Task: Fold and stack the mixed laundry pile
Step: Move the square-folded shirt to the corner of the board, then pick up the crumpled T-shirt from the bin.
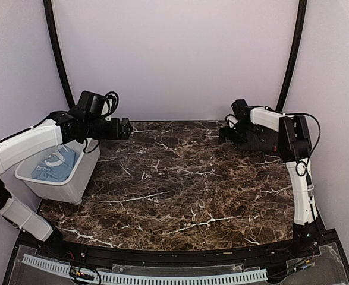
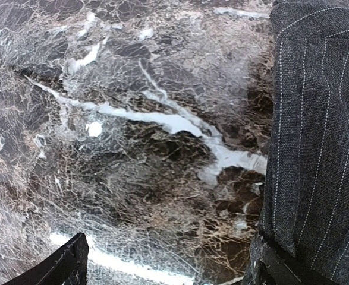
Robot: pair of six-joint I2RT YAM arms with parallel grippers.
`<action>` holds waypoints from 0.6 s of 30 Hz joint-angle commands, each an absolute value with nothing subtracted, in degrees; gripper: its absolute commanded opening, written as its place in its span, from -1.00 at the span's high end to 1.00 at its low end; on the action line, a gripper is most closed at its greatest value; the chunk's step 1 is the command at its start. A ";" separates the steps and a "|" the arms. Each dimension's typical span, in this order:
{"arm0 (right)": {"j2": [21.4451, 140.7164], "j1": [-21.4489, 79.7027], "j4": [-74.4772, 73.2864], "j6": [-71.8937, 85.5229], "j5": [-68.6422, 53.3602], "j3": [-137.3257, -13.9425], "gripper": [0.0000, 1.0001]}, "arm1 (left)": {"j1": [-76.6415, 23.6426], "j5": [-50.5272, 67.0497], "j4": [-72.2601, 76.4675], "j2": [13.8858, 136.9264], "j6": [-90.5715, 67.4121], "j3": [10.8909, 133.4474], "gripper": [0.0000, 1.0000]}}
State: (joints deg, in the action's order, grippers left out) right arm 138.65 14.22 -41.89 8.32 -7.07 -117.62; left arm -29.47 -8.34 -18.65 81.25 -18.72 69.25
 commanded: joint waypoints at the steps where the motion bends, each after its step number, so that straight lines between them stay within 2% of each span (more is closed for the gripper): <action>1: 133.62 14.83 -41.81 5.81 -7.03 -117.57 -0.83 | -25.56 -6.74 -26.89 83.39 -19.87 76.57 -0.98; 4: 127.87 16.65 -38.45 5.75 -9.17 -114.69 -0.86 | -20.50 -6.26 -31.46 82.78 -20.41 79.79 -0.98; 7: 124.30 18.36 -37.76 5.62 -10.14 -114.41 -0.88 | -14.55 -10.70 -34.23 79.34 -22.62 80.61 -0.98; 15: 115.91 22.96 -34.10 4.15 -11.06 -108.88 -0.96 | 4.98 -10.33 -39.14 73.31 -29.33 73.58 -0.98; 18: 111.73 23.28 -30.93 5.42 -13.22 -104.10 -0.97 | 7.96 -11.58 -39.69 74.08 -31.77 69.96 -0.98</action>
